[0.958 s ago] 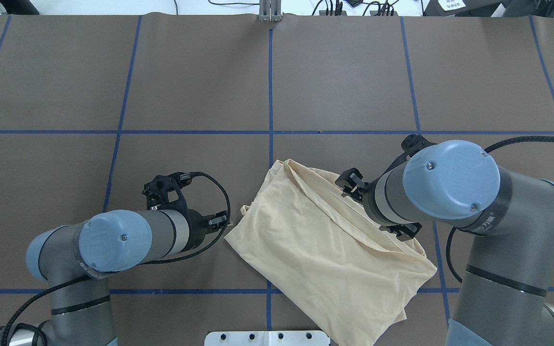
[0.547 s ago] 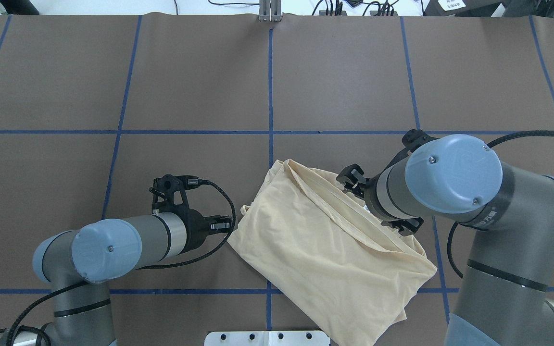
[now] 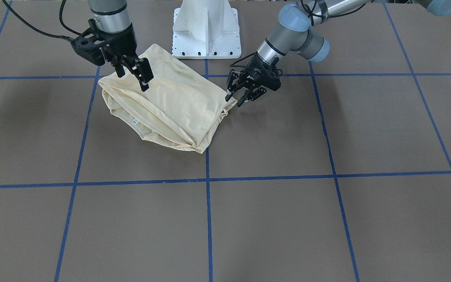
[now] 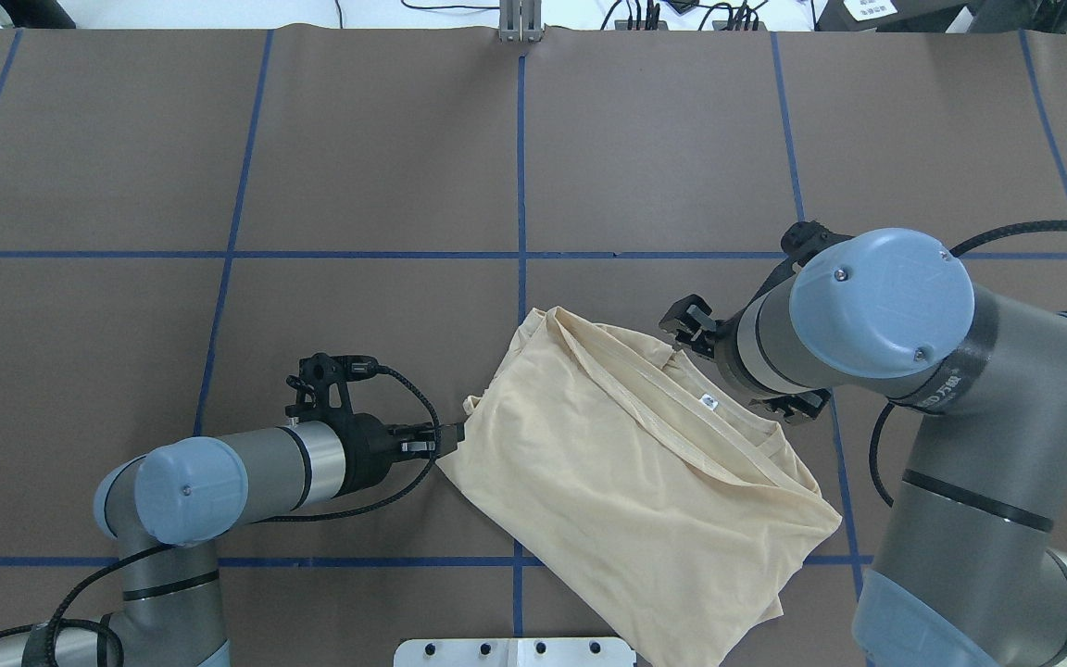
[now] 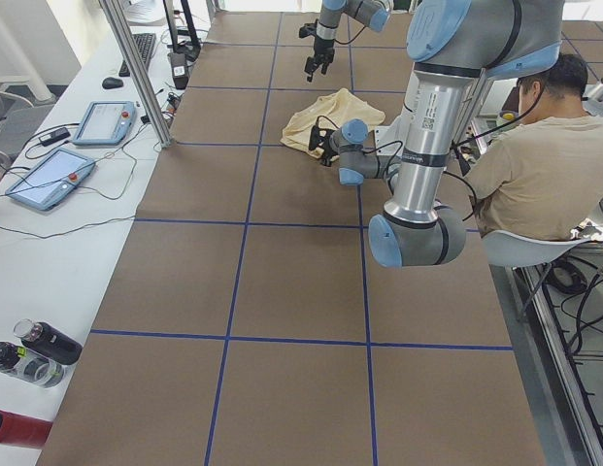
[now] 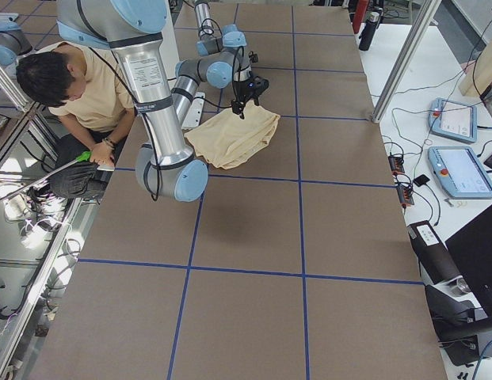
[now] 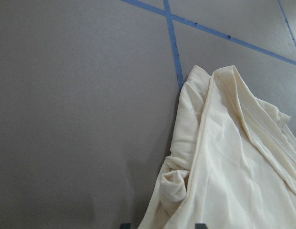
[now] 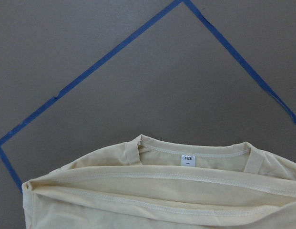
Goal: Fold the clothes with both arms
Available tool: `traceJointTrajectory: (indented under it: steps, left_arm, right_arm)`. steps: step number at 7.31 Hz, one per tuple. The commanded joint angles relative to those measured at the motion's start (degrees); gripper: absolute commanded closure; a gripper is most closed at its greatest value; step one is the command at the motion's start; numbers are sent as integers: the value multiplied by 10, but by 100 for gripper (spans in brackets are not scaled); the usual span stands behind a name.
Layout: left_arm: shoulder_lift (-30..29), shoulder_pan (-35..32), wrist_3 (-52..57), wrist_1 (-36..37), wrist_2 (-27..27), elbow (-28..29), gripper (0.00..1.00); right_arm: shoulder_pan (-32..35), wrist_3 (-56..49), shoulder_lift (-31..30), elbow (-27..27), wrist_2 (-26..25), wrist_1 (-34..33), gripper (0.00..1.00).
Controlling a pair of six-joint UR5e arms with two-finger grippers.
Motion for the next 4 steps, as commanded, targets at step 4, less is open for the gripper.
traceJointTrajectory:
  steps: [4]
  left_arm:
    - [3, 4, 6, -7, -1, 8, 50]
  right_arm:
    - [1, -1, -2, -7, -1, 0, 0]
